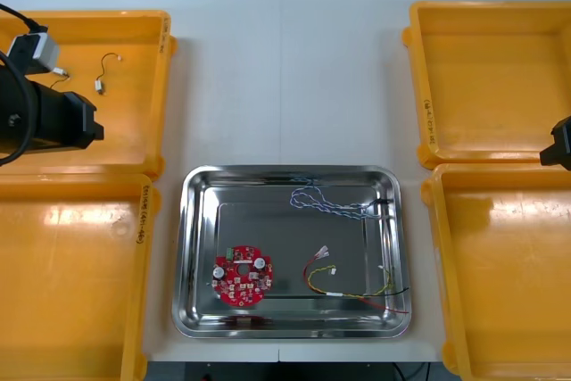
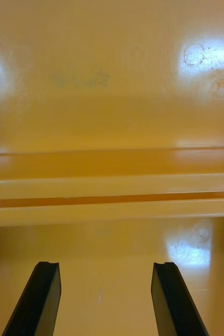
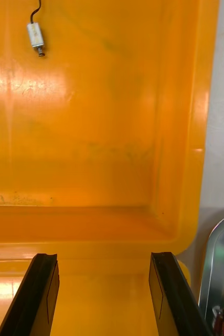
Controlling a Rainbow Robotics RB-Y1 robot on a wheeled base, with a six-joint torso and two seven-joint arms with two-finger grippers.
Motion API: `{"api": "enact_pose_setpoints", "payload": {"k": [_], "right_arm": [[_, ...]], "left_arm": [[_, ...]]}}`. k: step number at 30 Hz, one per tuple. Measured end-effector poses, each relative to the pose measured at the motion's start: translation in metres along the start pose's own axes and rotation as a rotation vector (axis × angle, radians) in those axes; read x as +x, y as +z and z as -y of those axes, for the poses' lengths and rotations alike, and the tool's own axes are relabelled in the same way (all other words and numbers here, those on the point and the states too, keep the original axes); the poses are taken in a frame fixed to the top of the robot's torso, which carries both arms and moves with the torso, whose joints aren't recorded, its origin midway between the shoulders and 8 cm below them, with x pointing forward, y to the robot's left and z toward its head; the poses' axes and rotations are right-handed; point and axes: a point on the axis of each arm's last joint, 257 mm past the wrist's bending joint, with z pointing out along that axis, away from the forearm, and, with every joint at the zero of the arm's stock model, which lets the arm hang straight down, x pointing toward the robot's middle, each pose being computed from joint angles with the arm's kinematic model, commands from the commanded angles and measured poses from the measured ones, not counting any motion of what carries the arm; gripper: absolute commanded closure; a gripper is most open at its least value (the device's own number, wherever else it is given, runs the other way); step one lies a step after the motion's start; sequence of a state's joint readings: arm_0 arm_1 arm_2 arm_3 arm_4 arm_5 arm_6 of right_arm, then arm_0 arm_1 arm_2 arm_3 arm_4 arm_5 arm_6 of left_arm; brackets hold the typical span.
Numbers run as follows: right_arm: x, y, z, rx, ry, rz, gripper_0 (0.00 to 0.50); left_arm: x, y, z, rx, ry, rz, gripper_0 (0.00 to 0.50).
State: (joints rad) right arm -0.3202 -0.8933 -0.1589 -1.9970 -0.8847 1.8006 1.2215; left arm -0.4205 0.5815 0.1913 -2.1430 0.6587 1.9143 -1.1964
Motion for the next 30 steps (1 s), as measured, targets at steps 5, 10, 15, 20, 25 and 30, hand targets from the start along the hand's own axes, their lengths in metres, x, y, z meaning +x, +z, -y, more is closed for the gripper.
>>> {"api": "enact_pose_setpoints", "payload": {"k": [5,10,15,20,25,30], "right_arm": [[0.0,0.0,0.0,0.0,0.0,0.0,0.0],[0.0,0.0,0.0,0.0,0.0,0.0,0.0],[0.0,0.0,0.0,0.0,0.0,0.0,0.0],[0.0,0.0,0.0,0.0,0.0,0.0,0.0],[0.0,0.0,0.0,0.0,0.0,0.0,0.0],[0.0,0.0,0.0,0.0,0.0,0.0,0.0]], "left_arm": [[-0.006,-0.004,-0.02,0.023,-0.005,0.0,0.0],[-0.01,-0.009,-0.029,0.024,0.041,0.017,0.0],[-0.009,-0.009,-0.03,0.028,0.037,0.016,0.0],[-0.007,-0.015,-0.027,0.045,0.044,0.028,0.0],[-0.002,-0.021,-0.021,0.049,0.072,0.046,0.0],[0.002,-0.021,-0.021,0.045,0.08,0.047,0.0]]}}
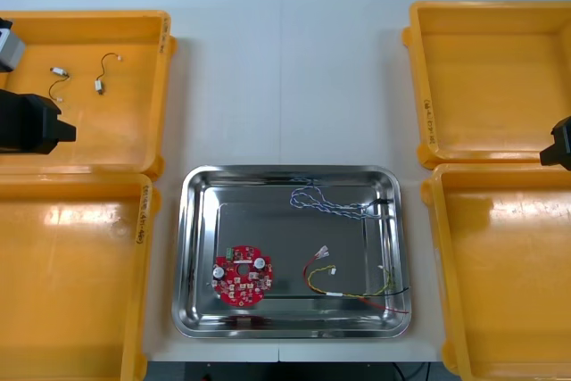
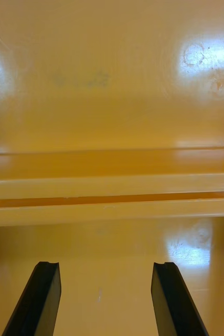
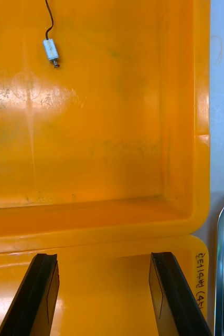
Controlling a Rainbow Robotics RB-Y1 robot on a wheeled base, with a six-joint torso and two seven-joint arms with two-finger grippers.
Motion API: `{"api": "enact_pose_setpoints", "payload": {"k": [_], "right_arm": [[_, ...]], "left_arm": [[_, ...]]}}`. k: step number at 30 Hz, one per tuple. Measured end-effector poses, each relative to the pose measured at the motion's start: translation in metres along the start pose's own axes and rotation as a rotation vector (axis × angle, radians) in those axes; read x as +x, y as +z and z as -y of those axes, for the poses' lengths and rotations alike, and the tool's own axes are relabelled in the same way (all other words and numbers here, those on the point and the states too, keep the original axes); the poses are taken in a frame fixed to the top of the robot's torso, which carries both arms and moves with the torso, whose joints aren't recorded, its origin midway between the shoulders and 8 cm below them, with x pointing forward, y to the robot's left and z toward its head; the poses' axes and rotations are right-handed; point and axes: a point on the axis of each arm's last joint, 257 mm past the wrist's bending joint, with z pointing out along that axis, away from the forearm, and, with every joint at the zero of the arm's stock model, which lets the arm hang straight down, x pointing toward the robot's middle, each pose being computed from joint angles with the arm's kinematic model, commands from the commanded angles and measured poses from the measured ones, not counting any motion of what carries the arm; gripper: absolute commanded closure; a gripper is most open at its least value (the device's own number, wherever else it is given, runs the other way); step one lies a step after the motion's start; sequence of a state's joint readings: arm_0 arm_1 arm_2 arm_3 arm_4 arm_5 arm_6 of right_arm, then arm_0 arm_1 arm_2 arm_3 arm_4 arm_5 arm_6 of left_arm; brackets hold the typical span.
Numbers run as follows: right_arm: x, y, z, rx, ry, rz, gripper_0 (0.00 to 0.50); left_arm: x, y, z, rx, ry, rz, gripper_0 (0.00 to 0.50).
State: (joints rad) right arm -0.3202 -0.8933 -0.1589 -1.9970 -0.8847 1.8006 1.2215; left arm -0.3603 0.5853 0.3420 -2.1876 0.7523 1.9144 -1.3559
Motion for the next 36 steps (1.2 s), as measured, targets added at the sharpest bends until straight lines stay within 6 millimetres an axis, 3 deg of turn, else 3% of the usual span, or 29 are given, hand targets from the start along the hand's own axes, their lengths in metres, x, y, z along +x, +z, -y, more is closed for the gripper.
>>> {"api": "enact_pose_setpoints", "payload": {"k": [10,28,36], "right_arm": [[0.0,0.0,0.0,0.0,0.0,0.0,0.0],[0.0,0.0,0.0,0.0,0.0,0.0,0.0],[0.0,0.0,0.0,0.0,0.0,0.0,0.0]], "left_arm": [[0.009,0.01,0.016,0.016,0.048,-0.038,0.0],[0.007,0.01,0.007,-0.02,0.036,-0.031,0.0],[-0.001,-0.001,-0.026,-0.081,-0.046,0.014,0.0]]}}
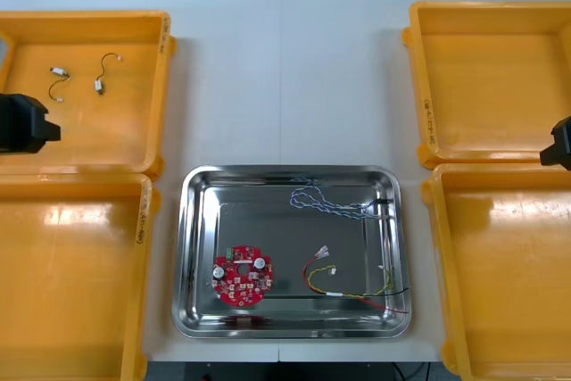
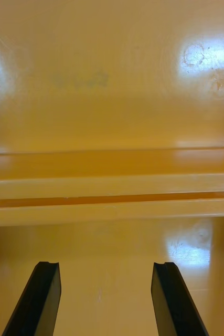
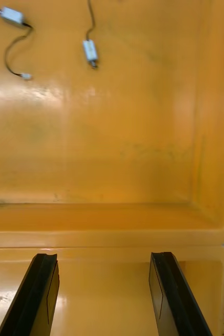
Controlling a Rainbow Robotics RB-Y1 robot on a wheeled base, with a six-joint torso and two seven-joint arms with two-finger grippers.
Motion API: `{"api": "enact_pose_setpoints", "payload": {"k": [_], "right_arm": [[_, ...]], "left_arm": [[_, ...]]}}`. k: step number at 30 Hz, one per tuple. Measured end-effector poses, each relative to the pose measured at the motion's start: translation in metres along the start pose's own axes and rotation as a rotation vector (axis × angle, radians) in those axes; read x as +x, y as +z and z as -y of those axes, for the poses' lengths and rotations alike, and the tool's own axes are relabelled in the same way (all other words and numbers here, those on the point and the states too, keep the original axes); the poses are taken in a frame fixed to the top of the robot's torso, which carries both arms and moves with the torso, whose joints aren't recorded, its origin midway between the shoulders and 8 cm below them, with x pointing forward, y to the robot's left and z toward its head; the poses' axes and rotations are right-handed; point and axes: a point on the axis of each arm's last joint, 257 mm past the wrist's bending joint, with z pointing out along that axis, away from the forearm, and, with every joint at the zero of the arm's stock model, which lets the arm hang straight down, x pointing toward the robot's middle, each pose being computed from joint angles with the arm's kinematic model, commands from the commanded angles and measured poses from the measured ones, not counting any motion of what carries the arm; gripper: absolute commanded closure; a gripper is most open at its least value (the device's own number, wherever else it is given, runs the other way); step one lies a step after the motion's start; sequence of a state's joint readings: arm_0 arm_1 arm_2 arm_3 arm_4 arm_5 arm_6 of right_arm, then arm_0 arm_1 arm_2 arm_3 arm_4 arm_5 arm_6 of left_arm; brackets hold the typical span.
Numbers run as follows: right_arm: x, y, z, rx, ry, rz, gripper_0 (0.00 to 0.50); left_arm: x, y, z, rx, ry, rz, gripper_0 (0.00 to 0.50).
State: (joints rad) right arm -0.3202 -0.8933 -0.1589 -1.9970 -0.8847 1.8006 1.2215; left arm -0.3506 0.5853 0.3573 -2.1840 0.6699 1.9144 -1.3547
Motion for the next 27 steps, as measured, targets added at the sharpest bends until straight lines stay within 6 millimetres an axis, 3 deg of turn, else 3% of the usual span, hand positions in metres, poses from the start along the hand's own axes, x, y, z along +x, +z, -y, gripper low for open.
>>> {"api": "enact_pose_setpoints", "payload": {"k": [8,27], "right_arm": [[0.0,0.0,0.0,0.0,0.0,0.0,0.0],[0.0,0.0,0.0,0.0,0.0,0.0,0.0]], "left_arm": [[-0.004,-0.004,-0.025,-0.026,-0.074,0.015,0.0],[-0.003,-0.003,-0.026,-0.029,-0.078,0.012,0.0]]}}
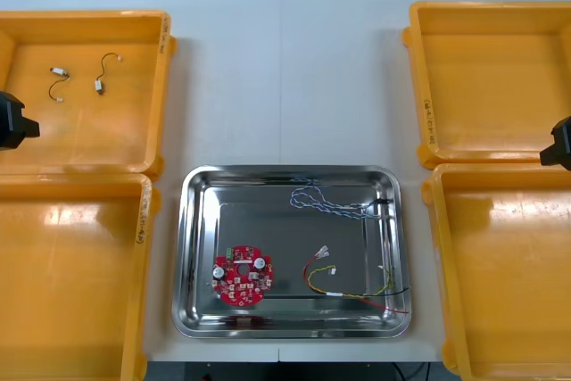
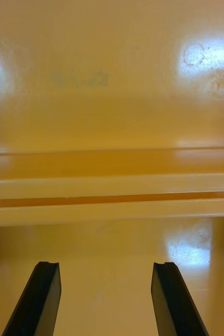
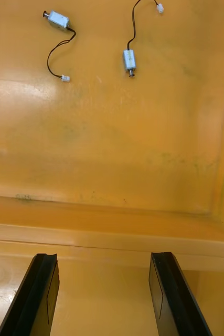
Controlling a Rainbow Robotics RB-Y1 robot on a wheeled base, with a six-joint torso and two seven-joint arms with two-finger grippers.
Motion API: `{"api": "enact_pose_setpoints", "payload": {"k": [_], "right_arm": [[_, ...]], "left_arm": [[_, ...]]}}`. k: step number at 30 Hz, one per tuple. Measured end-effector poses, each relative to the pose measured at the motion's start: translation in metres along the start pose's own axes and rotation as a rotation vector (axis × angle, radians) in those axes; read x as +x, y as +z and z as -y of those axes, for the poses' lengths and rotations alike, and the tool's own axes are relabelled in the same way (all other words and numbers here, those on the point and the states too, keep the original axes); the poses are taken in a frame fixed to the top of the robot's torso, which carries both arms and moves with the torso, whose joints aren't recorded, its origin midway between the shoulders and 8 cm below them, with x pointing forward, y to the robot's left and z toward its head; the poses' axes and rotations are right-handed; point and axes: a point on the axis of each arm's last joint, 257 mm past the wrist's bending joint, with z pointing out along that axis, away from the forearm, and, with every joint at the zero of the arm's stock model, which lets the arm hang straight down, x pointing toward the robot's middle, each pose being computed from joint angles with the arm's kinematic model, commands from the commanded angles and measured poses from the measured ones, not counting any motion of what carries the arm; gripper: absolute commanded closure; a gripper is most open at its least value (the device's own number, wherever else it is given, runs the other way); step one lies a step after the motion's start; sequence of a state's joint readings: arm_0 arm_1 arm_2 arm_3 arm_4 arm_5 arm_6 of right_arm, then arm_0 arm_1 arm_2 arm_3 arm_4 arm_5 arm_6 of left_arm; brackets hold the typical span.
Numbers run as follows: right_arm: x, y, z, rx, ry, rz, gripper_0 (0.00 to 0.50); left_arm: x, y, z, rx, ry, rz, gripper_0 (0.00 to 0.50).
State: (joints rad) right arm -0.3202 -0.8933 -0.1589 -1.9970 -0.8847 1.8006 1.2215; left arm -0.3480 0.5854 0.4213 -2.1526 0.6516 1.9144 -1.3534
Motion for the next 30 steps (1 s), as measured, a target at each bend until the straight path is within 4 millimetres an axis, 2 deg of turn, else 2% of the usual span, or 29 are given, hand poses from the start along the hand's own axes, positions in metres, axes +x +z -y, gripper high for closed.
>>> {"api": "enact_pose_setpoints", "payload": {"k": [30], "right_arm": [[0.0,0.0,0.0,0.0,0.0,0.0,0.0]], "left_arm": [[0.0002,0.0001,-0.0001,0.0,-0.003,0.0,0.0]]}}
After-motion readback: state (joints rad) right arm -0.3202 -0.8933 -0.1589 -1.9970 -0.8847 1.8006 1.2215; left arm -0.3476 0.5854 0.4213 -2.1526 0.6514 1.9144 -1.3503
